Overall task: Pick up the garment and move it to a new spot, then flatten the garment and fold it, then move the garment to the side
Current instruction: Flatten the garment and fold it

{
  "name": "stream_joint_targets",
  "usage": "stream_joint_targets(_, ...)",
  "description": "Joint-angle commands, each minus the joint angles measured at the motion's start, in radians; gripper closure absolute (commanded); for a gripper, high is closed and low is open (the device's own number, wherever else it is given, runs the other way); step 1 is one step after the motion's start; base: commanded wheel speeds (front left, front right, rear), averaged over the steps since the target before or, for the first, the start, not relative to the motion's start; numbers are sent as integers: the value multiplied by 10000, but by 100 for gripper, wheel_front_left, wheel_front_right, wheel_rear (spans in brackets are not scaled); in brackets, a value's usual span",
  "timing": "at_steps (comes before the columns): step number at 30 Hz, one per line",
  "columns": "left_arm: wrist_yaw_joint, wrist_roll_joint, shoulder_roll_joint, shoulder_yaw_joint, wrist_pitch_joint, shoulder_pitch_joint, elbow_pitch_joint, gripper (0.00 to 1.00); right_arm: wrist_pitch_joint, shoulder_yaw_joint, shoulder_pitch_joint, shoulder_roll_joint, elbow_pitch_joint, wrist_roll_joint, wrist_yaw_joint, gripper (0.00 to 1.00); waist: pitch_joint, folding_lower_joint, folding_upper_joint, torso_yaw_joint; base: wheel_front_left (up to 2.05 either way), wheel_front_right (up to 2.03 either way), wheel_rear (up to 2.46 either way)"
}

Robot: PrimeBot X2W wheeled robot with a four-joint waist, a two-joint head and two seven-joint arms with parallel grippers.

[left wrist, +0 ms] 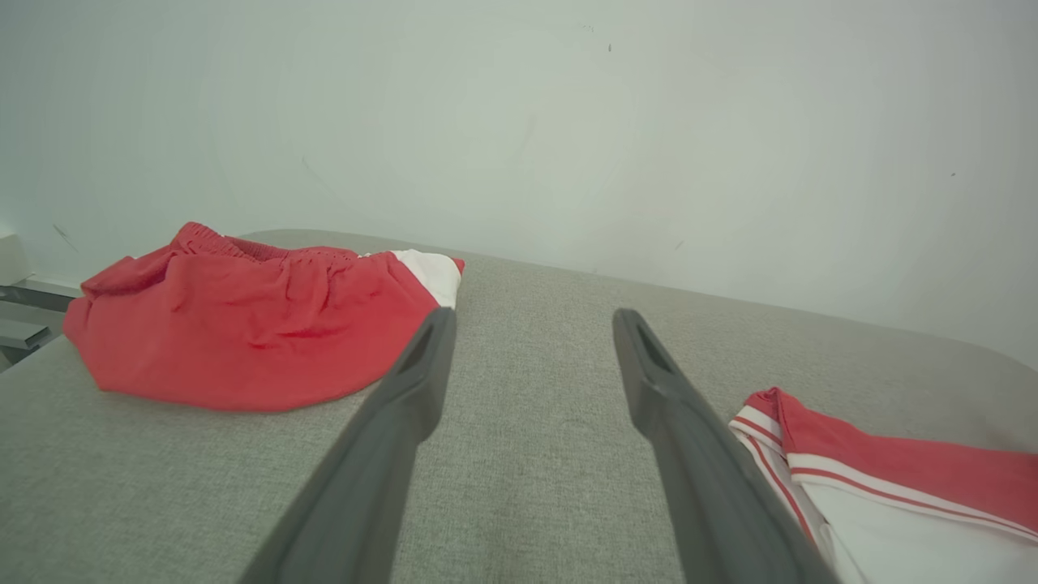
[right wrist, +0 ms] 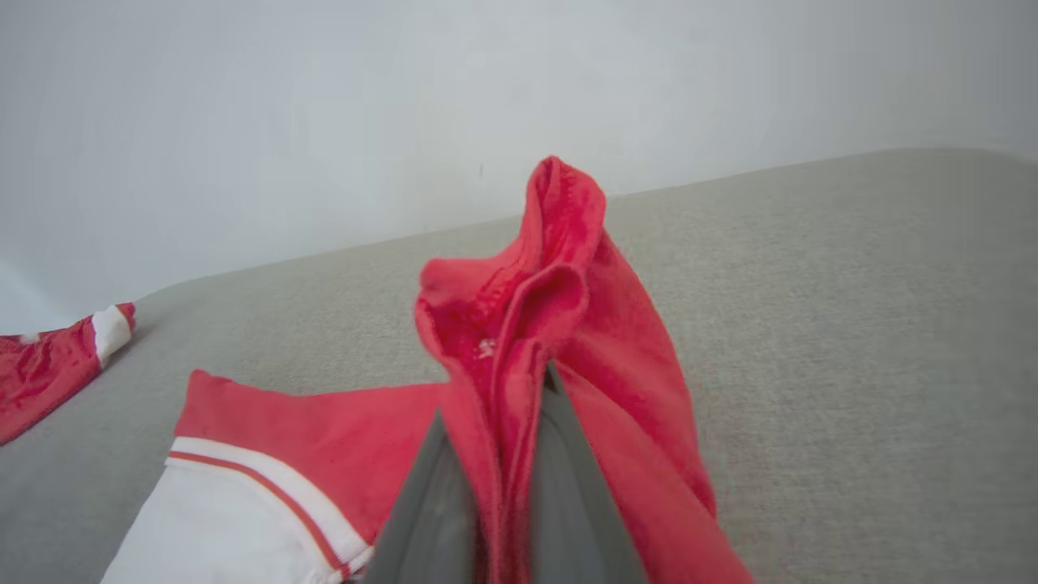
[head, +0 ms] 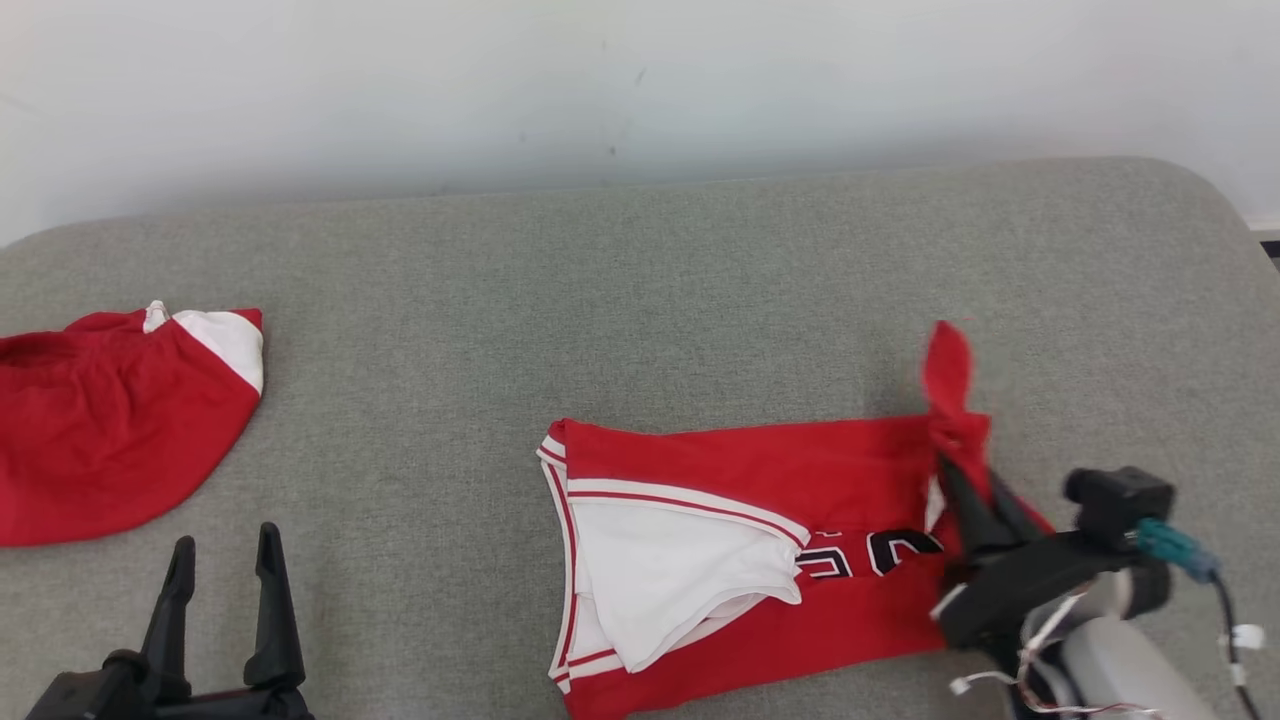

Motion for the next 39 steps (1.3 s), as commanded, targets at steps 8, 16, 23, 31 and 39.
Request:
stream_joint_targets(8,19,-51,-10,-159,-4,-56,87,0,329,1072,184,1425,-967,-287,-29,100,47,0,0,376,0,0,0)
stream_joint_targets(16,50,-109,-11,-393,-4,-209,246,0,209,1977,-28,2128,-488,-55,-29,100,100,0,0,787,0,0,0)
stream_joint_targets(23,48,-174,-11,-476,-4,-321,363,0,-112,2759,-323,2254,275,597,-27,100,164,0,0,1038,0,0,0)
stream_joint_targets(31,62,-280,-13,-485,-4,-379,517,0,-629,2966,-801,2247,898,783,-27,0,163,0,0,941,0,0,0)
stream_joint_targets(39,47,-229,-11,-370,-4,-364,531,0,-820,1568,-595,1765,72,-71,-27,0,10,0,0,596,0,0,0)
